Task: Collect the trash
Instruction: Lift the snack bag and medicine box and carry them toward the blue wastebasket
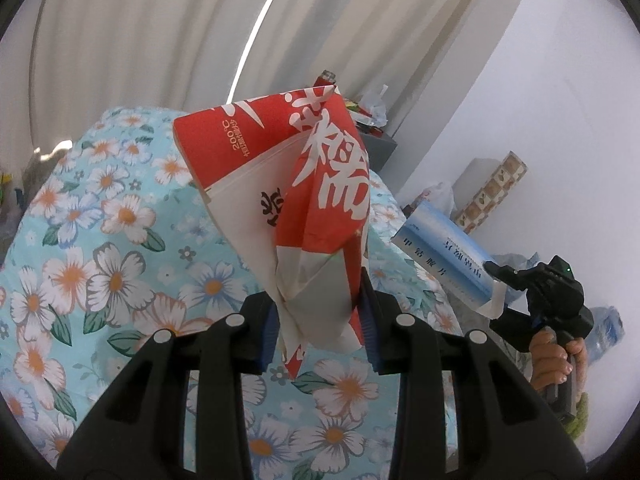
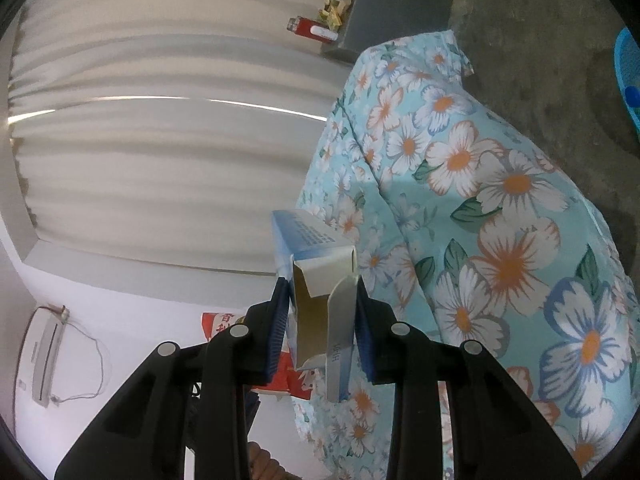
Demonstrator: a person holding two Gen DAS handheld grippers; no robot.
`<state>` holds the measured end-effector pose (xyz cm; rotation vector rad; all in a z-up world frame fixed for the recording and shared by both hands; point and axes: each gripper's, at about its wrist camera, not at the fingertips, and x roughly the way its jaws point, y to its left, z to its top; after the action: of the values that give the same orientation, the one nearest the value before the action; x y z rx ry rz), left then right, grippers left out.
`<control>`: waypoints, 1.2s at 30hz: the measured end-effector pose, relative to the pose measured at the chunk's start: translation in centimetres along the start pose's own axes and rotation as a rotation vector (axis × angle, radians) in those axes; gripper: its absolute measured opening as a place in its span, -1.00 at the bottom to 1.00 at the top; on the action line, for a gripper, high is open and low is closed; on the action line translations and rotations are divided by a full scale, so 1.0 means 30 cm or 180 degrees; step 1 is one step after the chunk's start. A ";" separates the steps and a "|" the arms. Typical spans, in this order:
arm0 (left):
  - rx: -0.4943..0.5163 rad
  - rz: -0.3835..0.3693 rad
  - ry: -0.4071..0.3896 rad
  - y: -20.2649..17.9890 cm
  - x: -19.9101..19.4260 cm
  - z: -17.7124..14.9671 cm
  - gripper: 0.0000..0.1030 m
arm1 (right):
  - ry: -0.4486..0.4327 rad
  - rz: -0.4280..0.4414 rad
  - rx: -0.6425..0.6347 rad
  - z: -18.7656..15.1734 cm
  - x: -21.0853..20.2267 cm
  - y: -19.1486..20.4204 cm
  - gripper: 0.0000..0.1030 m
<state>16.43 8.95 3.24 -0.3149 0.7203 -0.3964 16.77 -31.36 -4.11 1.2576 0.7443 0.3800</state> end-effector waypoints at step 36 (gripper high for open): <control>0.0881 -0.0421 0.0094 -0.505 0.059 -0.079 -0.38 | -0.0648 0.0024 0.0076 -0.017 -0.467 -0.136 -0.41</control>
<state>12.35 -5.52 6.75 -0.0954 0.6658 -0.6202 5.90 -41.09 -3.90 1.3003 0.5720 0.2451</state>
